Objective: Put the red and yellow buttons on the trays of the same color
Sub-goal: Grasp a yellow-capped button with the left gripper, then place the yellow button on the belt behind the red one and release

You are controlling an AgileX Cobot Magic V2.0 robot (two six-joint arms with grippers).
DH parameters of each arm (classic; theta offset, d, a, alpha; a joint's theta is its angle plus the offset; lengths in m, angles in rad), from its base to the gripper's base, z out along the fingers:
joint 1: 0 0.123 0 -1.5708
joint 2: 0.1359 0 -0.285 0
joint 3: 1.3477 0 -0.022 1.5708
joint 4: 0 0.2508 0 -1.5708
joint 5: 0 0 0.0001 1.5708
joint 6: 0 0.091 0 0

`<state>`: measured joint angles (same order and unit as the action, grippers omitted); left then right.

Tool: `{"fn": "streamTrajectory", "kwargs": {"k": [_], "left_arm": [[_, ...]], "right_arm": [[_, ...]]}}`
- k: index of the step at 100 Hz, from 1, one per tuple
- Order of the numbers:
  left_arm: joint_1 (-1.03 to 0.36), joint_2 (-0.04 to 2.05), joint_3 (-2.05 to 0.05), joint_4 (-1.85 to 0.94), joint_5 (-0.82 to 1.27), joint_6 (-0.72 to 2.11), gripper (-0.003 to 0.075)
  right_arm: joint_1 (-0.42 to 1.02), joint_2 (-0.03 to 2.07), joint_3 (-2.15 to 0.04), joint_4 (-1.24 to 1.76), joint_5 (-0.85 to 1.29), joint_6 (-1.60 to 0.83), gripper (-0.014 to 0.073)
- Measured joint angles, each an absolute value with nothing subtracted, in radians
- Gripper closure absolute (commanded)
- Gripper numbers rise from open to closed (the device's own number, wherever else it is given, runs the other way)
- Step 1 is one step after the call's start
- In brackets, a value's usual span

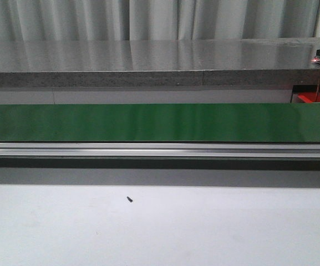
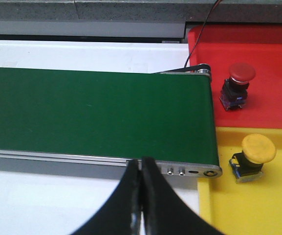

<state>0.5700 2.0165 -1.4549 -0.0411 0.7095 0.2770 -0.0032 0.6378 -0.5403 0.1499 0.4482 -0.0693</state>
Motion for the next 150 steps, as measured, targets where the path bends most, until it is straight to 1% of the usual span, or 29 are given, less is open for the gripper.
{"fn": "streamTrajectory", "kwargs": {"k": [8, 15, 27, 47, 66, 91, 110, 131, 150], "left_arm": [[0.570, 2.017, -1.455, -0.041, 0.710, 0.277, 0.0490], [0.570, 2.017, -1.455, -0.041, 0.710, 0.277, 0.0535], [0.570, 2.017, -1.455, -0.043, 0.725, 0.277, 0.0562], [0.572, 1.974, -1.455, -0.045, 0.773, 0.277, 0.0563], [0.600, 1.856, -1.455, -0.090, 0.781, 0.263, 0.0563], [0.601, 1.739, -1.455, -0.096, 0.799, 0.262, 0.0563], [0.545, 1.719, -1.491, -0.107, 0.840, 0.262, 0.0563], [0.435, 1.719, -1.502, -0.128, 0.848, 0.262, 0.0563], [0.368, 1.758, -1.502, -0.171, 0.848, 0.262, 0.0563]], "right_arm": [[-0.003, 0.638, -0.540, 0.150, 0.448, -0.069, 0.0717], [-0.003, 0.638, -0.540, 0.150, 0.448, -0.069, 0.0717], [-0.003, 0.638, -0.540, 0.150, 0.448, -0.069, 0.0717], [-0.003, 0.638, -0.540, 0.150, 0.448, -0.069, 0.0717], [-0.003, 0.638, -0.540, 0.150, 0.448, -0.069, 0.0717], [-0.003, 0.638, -0.540, 0.150, 0.448, -0.069, 0.0717], [-0.003, 0.638, -0.540, 0.150, 0.448, -0.069, 0.0717], [-0.003, 0.638, -0.540, 0.150, 0.448, -0.069, 0.0717], [-0.003, 0.638, -0.540, 0.150, 0.448, -0.069, 0.0717]]}}
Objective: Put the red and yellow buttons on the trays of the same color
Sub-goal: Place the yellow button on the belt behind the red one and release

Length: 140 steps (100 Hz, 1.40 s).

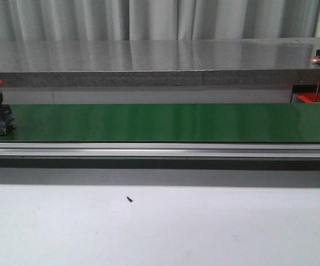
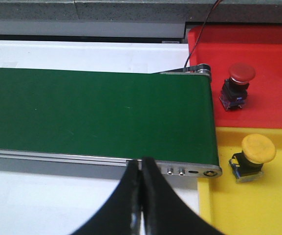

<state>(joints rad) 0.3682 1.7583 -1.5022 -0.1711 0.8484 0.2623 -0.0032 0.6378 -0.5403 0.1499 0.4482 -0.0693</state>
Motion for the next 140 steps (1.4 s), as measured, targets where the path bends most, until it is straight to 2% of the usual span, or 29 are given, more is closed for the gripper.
{"fn": "streamTrajectory", "kwargs": {"k": [46, 54, 68, 75, 104, 112, 119, 140], "left_arm": [[0.309, 1.856, -1.502, -0.180, 0.851, 0.262, 0.0550], [0.309, 1.856, -1.502, -0.180, 0.851, 0.262, 0.0485], [0.309, 1.856, -1.502, -0.180, 0.851, 0.262, 0.0267], [0.309, 1.856, -1.502, -0.189, 0.851, 0.262, 0.0208], [0.309, 1.837, -1.504, -0.275, 0.855, 0.277, 0.0206], [0.309, 1.808, -1.504, -0.319, 0.865, 0.310, 0.0234], [0.309, 1.777, -1.504, -0.349, 0.879, 0.331, 0.0307], [0.309, 1.646, -1.412, -0.376, 0.889, 0.359, 0.0629]], "right_arm": [[-0.003, 0.638, -0.540, 0.150, 0.448, -0.069, 0.0717], [-0.003, 0.638, -0.540, 0.150, 0.448, -0.069, 0.0717], [-0.003, 0.638, -0.540, 0.150, 0.448, -0.069, 0.0717], [-0.003, 0.638, -0.540, 0.150, 0.448, -0.069, 0.0717], [-0.003, 0.638, -0.540, 0.150, 0.448, -0.069, 0.0717], [-0.003, 0.638, -0.540, 0.150, 0.448, -0.069, 0.0717], [-0.003, 0.638, -0.540, 0.150, 0.448, -0.069, 0.0717], [-0.003, 0.638, -0.540, 0.150, 0.468, -0.069, 0.0717]]}}
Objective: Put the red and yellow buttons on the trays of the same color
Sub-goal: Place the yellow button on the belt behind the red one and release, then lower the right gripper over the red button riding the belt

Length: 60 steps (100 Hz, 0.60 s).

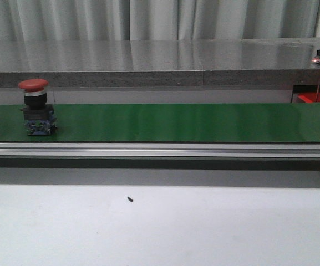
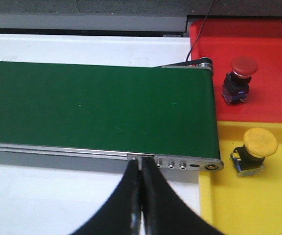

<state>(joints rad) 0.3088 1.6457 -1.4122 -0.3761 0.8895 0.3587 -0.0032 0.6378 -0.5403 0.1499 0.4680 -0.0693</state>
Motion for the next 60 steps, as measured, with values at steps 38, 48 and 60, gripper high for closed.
{"fn": "streamTrajectory", "kwargs": {"k": [38, 48, 60], "left_arm": [[0.309, 1.328, -1.152, -0.378, 0.828, 0.408, 0.0740], [0.309, 1.246, -1.076, -0.378, 0.801, 0.417, 0.0740], [0.293, 1.146, -0.989, -0.378, 0.761, 0.420, 0.0740]], "right_arm": [[-0.003, 0.638, -0.540, 0.150, 0.470, -0.069, 0.0717], [-0.003, 0.638, -0.540, 0.150, 0.471, -0.069, 0.0717], [-0.003, 0.638, -0.540, 0.150, 0.471, -0.069, 0.0717]]}}
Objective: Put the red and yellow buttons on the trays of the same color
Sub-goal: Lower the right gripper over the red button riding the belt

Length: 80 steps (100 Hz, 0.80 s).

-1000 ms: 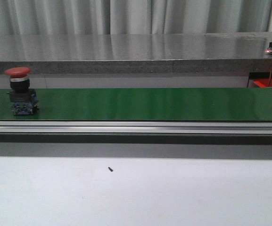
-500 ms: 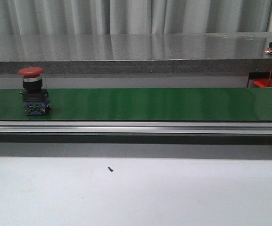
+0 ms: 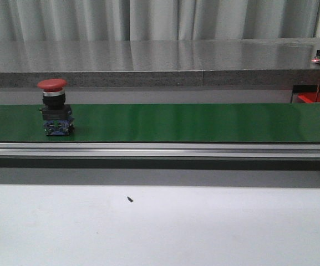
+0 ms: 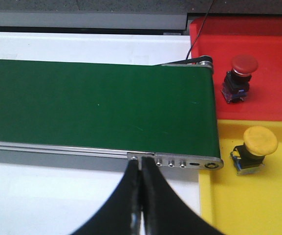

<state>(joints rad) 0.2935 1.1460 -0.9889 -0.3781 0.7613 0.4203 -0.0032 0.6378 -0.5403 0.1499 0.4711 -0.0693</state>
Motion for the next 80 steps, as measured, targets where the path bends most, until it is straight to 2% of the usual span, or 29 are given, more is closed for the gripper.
{"fn": "streamTrajectory", "kwargs": {"k": [43, 80], "left_arm": [[0.152, 0.818, -0.717, -0.378, 0.661, 0.425, 0.0740], [0.143, 0.640, -0.603, -0.378, 0.659, 0.426, 0.0740]], "right_arm": [[-0.003, 0.638, -0.540, 0.150, 0.514, -0.069, 0.0717], [-0.003, 0.638, -0.540, 0.148, 0.501, -0.069, 0.0717]]}}
